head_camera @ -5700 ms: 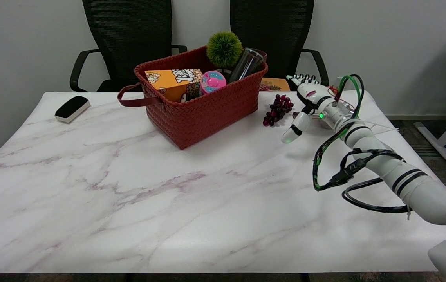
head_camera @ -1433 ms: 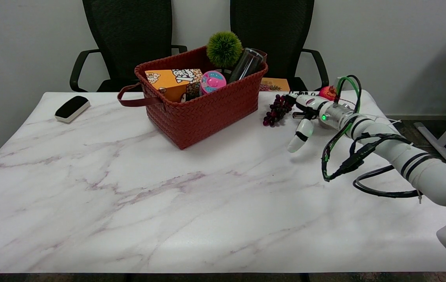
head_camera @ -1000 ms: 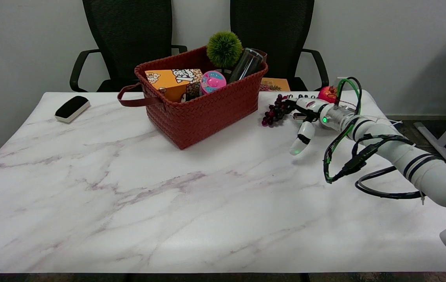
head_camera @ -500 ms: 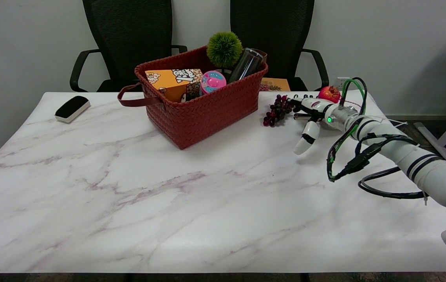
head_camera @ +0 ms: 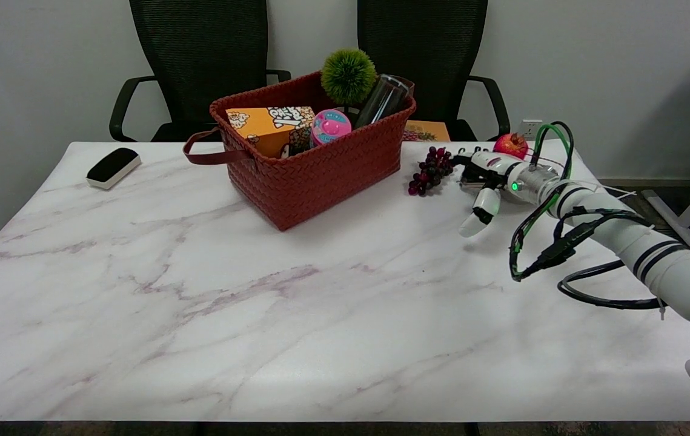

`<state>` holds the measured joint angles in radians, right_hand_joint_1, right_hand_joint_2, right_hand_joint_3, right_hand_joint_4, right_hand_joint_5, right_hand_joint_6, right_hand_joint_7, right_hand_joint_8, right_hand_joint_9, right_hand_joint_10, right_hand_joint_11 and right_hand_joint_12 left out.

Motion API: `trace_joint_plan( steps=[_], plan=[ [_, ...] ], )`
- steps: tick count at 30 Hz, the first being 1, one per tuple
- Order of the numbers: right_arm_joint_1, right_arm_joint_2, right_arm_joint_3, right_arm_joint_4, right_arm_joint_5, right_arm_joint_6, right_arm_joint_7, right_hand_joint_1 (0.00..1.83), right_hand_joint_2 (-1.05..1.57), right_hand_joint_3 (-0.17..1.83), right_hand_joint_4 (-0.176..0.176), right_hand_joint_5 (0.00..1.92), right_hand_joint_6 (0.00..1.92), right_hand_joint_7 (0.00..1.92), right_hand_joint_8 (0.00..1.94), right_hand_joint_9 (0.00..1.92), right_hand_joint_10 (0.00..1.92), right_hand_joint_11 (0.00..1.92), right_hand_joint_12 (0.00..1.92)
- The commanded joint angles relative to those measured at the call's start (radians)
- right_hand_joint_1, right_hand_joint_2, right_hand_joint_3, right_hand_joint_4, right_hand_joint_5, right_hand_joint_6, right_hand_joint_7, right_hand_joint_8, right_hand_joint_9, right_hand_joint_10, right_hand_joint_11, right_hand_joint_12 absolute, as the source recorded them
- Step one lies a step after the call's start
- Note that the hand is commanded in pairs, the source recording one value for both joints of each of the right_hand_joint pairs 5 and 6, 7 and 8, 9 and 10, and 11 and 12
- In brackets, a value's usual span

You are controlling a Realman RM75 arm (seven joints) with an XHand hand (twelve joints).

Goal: Pick up the stainless steel scoop.

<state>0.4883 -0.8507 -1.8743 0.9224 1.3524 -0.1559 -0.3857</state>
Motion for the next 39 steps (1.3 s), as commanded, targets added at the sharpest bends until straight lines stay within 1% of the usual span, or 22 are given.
trace_joint_plan(
  steps=[1, 12, 16, 21, 27, 30, 34, 39],
  plan=[
    [-0.004, 0.003, 0.005, 0.006, 0.005, -0.016, -0.001, 1.07, -0.63, 1.01, 0.0, 0.29, 0.29, 0.8, 0.8, 0.83, 0.83, 1.32, 1.32],
    [0.013, 0.001, -0.02, -0.004, 0.005, -0.017, -0.001, 1.06, -0.65, 0.97, 0.0, 0.41, 0.41, 0.91, 0.91, 1.02, 1.02, 1.67, 1.67],
    [0.024, -0.002, -0.035, -0.017, 0.005, -0.016, -0.001, 1.06, -0.65, 0.97, 0.0, 0.51, 0.51, 0.95, 0.95, 1.05, 1.05, 1.69, 1.69],
    [0.041, -0.003, -0.058, -0.037, 0.005, -0.01, -0.001, 1.06, -0.65, 0.96, 0.0, 0.56, 0.56, 0.97, 0.97, 1.06, 1.06, 1.69, 1.69],
    [0.051, -0.005, -0.067, -0.046, 0.002, -0.01, -0.001, 1.07, -0.62, 0.84, 0.0, 0.68, 0.68, 1.05, 1.05, 1.15, 1.15, 1.78, 1.78],
    [0.057, -0.005, -0.073, -0.049, 0.001, -0.012, -0.001, 1.09, -0.6, 0.8, 0.0, 0.81, 0.81, 1.15, 1.15, 1.24, 1.24, 1.86, 1.86],
    [0.062, -0.006, -0.08, -0.052, -0.002, -0.01, -0.001, 1.07, -0.59, 0.78, 0.0, 0.9, 0.9, 1.23, 1.23, 1.29, 1.29, 1.91, 1.91],
    [0.065, -0.007, -0.081, -0.053, -0.002, -0.008, -0.001, 1.07, -0.58, 0.78, 0.0, 0.98, 0.98, 1.29, 1.29, 1.34, 1.34, 1.92, 1.92]
  ],
)
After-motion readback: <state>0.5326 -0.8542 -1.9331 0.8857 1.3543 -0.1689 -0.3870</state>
